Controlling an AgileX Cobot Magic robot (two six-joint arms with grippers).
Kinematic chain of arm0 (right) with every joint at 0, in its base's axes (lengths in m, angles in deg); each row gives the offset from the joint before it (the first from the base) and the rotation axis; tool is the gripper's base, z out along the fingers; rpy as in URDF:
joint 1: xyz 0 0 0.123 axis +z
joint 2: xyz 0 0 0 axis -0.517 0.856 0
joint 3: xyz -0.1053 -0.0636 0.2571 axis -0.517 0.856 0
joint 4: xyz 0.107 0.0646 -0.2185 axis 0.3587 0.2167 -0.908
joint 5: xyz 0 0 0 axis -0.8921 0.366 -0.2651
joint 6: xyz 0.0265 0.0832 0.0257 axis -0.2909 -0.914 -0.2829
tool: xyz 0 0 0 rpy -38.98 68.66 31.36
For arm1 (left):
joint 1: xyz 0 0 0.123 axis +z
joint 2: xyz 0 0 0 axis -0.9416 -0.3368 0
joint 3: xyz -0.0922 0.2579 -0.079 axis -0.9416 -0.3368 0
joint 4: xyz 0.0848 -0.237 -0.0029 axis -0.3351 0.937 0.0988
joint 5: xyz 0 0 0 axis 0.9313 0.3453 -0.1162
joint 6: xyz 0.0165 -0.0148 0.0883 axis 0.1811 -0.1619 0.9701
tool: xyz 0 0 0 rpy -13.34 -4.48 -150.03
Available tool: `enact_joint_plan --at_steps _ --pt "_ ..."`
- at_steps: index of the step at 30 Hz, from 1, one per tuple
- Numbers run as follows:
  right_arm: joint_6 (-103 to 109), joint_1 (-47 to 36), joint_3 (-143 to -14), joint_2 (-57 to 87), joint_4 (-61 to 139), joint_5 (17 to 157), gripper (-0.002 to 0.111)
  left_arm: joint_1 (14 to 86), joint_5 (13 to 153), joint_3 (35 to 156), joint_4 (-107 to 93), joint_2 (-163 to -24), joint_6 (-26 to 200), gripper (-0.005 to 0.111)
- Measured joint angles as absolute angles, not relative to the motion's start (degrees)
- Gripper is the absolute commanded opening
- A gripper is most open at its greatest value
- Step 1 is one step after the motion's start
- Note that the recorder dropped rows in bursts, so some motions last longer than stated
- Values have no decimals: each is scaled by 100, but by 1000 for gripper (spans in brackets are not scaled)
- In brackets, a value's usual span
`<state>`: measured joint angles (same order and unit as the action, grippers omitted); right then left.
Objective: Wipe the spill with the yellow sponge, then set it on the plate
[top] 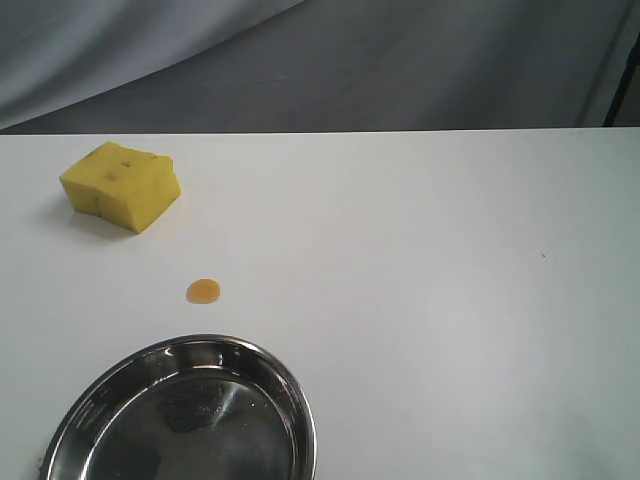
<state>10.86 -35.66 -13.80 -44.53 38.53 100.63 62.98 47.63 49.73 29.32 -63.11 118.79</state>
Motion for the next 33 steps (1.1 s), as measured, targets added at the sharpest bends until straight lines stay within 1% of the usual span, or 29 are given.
enact_joint_plan --at_steps 11,20,33 --pt "1086 -3566 -1380 -4453 3853 10063 0 6298 4763 4986 2704 -6410 11929 0" --pt "1086 -3566 -1380 -4453 3853 10063 0 6298 4763 5328 2672 -7029 11929 0" --pt "1086 -3566 -1380 -4453 3853 10063 0 6298 4763 5867 1988 -8015 11929 0"
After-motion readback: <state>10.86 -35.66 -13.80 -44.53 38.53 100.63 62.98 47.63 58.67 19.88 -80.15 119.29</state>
